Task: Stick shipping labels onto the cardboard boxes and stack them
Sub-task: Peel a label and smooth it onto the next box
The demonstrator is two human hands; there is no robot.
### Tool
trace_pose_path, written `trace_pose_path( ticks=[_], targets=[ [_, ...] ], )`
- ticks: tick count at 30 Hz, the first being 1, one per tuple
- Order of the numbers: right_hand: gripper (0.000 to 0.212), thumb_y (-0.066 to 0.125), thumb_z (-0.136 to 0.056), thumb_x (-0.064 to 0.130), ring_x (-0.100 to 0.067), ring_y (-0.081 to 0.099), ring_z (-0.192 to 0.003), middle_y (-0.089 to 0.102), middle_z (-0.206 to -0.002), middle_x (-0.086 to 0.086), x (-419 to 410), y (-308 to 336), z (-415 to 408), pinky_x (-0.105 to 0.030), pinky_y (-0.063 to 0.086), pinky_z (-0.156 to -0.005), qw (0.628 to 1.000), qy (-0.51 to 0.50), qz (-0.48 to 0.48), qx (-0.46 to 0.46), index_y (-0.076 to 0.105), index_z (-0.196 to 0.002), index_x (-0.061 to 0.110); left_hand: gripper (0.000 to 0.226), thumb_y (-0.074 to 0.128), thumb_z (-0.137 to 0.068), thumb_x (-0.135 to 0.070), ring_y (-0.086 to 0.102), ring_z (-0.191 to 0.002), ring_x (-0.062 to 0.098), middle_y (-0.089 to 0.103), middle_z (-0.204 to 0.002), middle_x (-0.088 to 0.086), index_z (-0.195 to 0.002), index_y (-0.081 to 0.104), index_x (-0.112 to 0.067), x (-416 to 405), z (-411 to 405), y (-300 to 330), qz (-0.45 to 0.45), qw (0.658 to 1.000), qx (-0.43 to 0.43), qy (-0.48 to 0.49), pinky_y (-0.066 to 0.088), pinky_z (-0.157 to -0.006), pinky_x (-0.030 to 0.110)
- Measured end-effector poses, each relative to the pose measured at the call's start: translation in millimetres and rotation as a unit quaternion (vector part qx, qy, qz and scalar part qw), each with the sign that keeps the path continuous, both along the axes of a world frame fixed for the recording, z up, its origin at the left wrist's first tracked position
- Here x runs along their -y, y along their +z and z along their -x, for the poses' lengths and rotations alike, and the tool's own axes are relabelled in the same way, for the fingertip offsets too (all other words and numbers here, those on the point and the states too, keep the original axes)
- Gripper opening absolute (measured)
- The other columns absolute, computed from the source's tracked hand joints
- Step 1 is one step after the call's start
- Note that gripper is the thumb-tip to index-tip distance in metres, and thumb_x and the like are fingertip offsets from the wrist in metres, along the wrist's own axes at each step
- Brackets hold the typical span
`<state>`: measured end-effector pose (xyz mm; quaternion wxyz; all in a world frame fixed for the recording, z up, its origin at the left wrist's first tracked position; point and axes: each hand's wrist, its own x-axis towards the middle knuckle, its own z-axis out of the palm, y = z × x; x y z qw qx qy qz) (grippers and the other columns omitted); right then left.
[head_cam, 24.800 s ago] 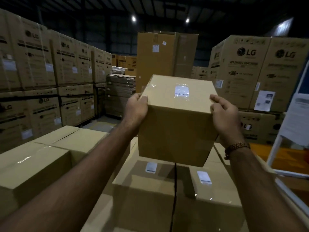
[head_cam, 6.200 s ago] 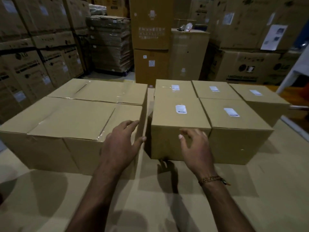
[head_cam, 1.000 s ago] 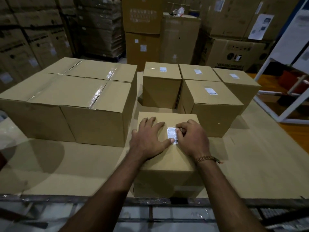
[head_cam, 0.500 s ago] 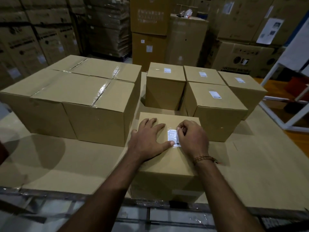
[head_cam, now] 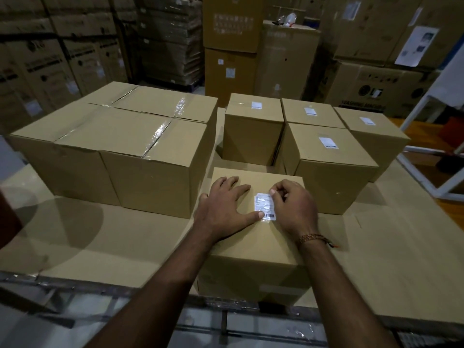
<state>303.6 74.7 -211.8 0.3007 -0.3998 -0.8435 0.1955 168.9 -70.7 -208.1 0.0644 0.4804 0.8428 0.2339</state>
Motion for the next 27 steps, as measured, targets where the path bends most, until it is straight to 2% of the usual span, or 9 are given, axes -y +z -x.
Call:
trace_pose_path(
  ticks=[6,10,14,19,22,25,27],
  targets=[
    [0.013,0.068,-0.098,0.029,-0.010,0.061,-0.084,0.065,-0.088,0.014,2.6,1.8,-3.7,-0.027,0.043,-0.061,0.998,0.009,0.032,-0.045,0.068,-0.085,0.028,0.093,0.055,-0.079,-0.090,0.014,-0.158,0.015,0.025,-0.171,-0.012,-0.157,0.040,-0.043,0.6,0.7,-1.8,-0.003,1.000,0.000,0.000,0.032,-0.117,0.065],
    [0.012,0.068,-0.100,0.030,-0.010,0.059,-0.091,0.063,-0.097,0.013,5.7,4.9,-5.3,-0.029,0.050,-0.065,0.997,0.021,0.041,-0.057,0.068,-0.088,0.030,0.093,0.055,-0.079,-0.089,0.015,-0.158,0.015,0.025,-0.171,-0.012,-0.157,0.040,-0.043,0.4,0.6,-1.9,-0.002,1.000,0.002,0.001,0.032,-0.117,0.065],
    [0.012,0.067,-0.101,0.027,-0.013,0.061,-0.092,0.066,-0.098,0.012,6.3,6.3,-6.0,-0.028,0.046,-0.063,0.996,0.027,0.045,-0.074,0.068,-0.088,0.027,0.093,0.054,-0.079,-0.090,0.015,-0.158,0.015,0.024,-0.171,-0.012,-0.158,0.040,-0.043,0.3,0.0,-0.6,0.001,1.000,0.000,0.001,0.031,-0.118,0.066],
    [0.013,0.061,-0.103,0.035,-0.011,0.068,-0.086,0.071,-0.091,0.014,5.6,5.8,-7.9,-0.042,0.060,-0.067,0.991,0.032,0.088,-0.092,0.063,-0.091,0.031,0.093,0.054,-0.079,-0.090,0.016,-0.158,0.016,0.025,-0.171,-0.011,-0.158,0.041,-0.042,0.9,0.5,-1.0,0.000,1.000,-0.002,-0.001,0.033,-0.117,0.066],
    [0.012,0.059,-0.105,0.040,-0.009,0.070,-0.089,0.073,-0.093,0.014,6.9,8.0,-9.2,-0.047,0.062,-0.071,0.989,0.043,0.110,-0.084,0.062,-0.095,0.034,0.092,0.054,-0.079,-0.090,0.015,-0.158,0.016,0.024,-0.171,-0.011,-0.158,0.040,-0.043,0.1,0.9,-1.5,0.001,1.000,-0.001,0.000,0.032,-0.117,0.065],
    [0.004,0.064,-0.104,0.044,-0.012,0.075,-0.089,0.077,-0.094,0.008,6.2,12.4,-14.4,-0.048,0.065,-0.074,0.977,0.079,0.182,-0.076,0.063,-0.107,0.041,0.092,0.054,-0.080,-0.090,0.014,-0.158,0.016,0.023,-0.172,-0.012,-0.158,0.040,-0.043,-1.0,0.8,-1.2,0.007,1.000,0.001,0.000,0.030,-0.117,0.065],
    [0.035,0.077,-0.097,0.035,-0.011,0.075,-0.094,0.076,-0.099,0.005,2.5,12.7,-22.7,-0.042,0.066,-0.080,0.963,0.126,0.227,-0.065,0.061,-0.127,0.043,0.093,0.053,-0.079,-0.091,0.014,-0.158,0.016,0.023,-0.172,-0.012,-0.158,0.039,-0.043,-0.9,0.6,-1.0,0.007,1.000,0.000,-0.001,0.031,-0.117,0.065]
  ],
)
